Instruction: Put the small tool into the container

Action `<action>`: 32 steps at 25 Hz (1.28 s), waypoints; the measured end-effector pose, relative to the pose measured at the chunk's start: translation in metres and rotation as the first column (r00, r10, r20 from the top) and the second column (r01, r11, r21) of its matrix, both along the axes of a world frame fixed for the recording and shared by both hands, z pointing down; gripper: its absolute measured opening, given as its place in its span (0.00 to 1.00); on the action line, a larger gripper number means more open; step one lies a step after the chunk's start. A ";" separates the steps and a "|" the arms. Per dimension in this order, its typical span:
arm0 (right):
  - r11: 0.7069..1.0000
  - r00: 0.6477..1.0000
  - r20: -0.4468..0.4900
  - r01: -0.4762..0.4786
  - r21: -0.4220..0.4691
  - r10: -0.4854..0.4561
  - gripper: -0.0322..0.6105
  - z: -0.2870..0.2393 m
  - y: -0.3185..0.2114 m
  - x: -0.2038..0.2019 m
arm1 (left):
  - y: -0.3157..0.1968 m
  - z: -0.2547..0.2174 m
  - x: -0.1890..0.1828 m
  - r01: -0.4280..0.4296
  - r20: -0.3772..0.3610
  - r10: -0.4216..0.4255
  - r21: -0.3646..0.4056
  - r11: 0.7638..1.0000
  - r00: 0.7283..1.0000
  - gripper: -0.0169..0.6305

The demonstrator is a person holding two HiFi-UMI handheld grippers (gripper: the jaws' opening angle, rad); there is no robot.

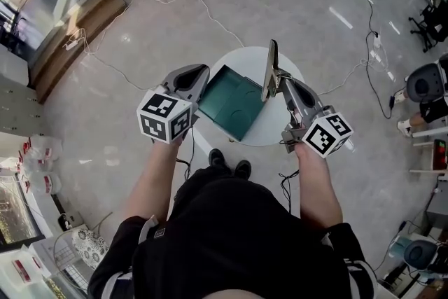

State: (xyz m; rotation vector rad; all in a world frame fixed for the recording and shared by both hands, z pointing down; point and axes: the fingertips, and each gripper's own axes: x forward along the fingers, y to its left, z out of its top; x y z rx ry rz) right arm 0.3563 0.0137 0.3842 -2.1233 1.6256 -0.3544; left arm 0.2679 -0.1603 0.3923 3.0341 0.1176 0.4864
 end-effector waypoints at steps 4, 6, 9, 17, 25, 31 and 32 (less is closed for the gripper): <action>0.998 0.999 -0.026 0.033 -0.045 -0.034 0.07 -0.002 -0.033 0.015 | -0.028 0.000 0.011 0.033 -0.022 -0.033 -0.015 0.999 0.999 0.06; 0.996 0.998 -0.034 0.046 -0.073 -0.049 0.07 -0.002 -0.049 0.020 | -0.040 -0.003 0.016 0.039 -0.035 -0.040 -0.021 0.999 0.999 0.06; 0.991 0.997 -0.042 0.062 -0.116 -0.067 0.07 0.004 -0.068 0.028 | -0.056 -0.004 0.021 0.043 -0.040 -0.043 -0.014 0.999 0.998 0.06; 0.931 0.969 -0.067 0.209 -0.298 -0.239 0.07 0.056 -0.133 0.045 | -0.103 0.036 0.022 0.168 0.031 -0.166 -0.098 0.981 0.986 0.06; 0.738 0.824 -0.080 0.455 -0.498 -0.562 0.07 0.148 -0.188 0.055 | -0.121 0.070 0.016 0.351 0.124 -0.335 -0.141 0.926 0.934 0.06; 0.505 0.622 -0.089 0.535 -0.677 -0.778 0.07 0.221 -0.208 0.038 | -0.126 0.082 -0.013 0.468 0.175 -0.443 -0.139 0.873 0.879 0.06; 0.474 0.583 -0.095 0.544 -0.692 -0.807 0.07 0.227 -0.211 0.031 | -0.128 0.084 -0.019 0.488 0.180 -0.463 -0.141 0.861 0.868 0.06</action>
